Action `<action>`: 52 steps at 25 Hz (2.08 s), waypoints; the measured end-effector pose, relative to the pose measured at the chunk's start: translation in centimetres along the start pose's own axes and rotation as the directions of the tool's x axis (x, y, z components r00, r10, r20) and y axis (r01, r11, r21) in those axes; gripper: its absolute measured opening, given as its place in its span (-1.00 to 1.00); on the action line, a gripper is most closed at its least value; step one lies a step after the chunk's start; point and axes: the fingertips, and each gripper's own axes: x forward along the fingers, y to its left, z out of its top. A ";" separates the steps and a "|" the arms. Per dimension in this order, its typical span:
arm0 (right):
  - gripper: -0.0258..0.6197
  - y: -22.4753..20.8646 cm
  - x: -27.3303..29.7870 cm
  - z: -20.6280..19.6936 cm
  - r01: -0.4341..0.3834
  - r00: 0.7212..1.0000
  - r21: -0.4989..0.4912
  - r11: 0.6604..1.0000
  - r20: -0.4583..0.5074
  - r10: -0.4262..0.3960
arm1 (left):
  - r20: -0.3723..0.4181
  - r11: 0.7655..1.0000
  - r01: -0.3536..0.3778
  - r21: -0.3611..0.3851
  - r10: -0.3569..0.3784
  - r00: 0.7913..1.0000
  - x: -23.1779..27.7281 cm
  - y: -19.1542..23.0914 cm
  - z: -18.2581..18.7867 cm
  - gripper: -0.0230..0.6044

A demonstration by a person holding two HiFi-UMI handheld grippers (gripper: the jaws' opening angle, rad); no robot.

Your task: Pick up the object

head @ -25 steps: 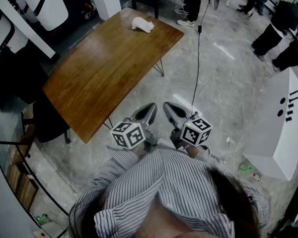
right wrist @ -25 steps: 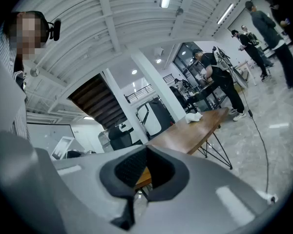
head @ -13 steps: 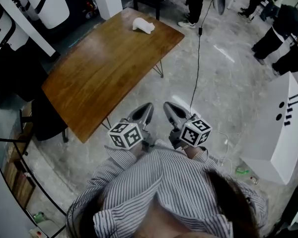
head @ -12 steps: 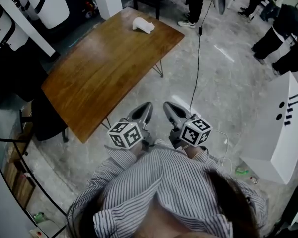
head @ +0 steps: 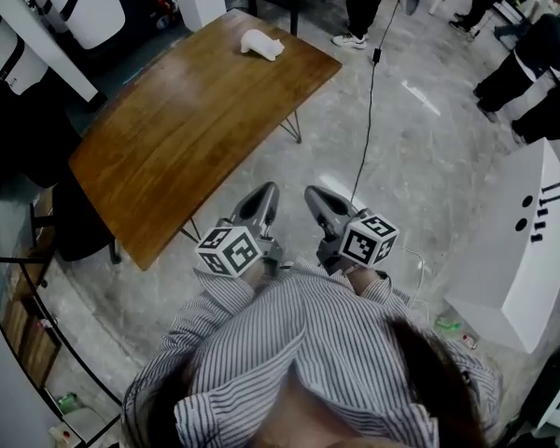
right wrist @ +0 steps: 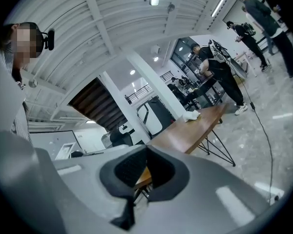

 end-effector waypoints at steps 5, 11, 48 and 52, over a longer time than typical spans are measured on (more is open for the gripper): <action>-0.92 -2.7 -0.6 -0.8 0.012 1.000 0.058 0.998 -0.019 -0.011 | -0.057 0.999 -0.014 -0.041 0.012 0.998 2.0 0.4 -2.7 -0.92; -0.92 -5.8 1.8 1.1 0.025 1.000 0.063 0.998 -0.007 -0.024 | -0.065 0.998 -0.020 -0.060 0.016 0.998 5.4 2.8 -1.8 -0.92; -0.79 -20.9 37.9 16.7 -0.159 0.921 -0.142 0.977 -0.379 0.095 | -0.030 0.961 -0.193 -0.196 0.191 0.981 30.8 26.2 16.2 -0.92; -0.71 -23.1 40.4 17.2 -0.174 0.901 -0.222 0.959 -0.429 0.064 | -0.040 0.952 -0.228 -0.204 0.224 0.974 31.9 27.5 15.6 -0.92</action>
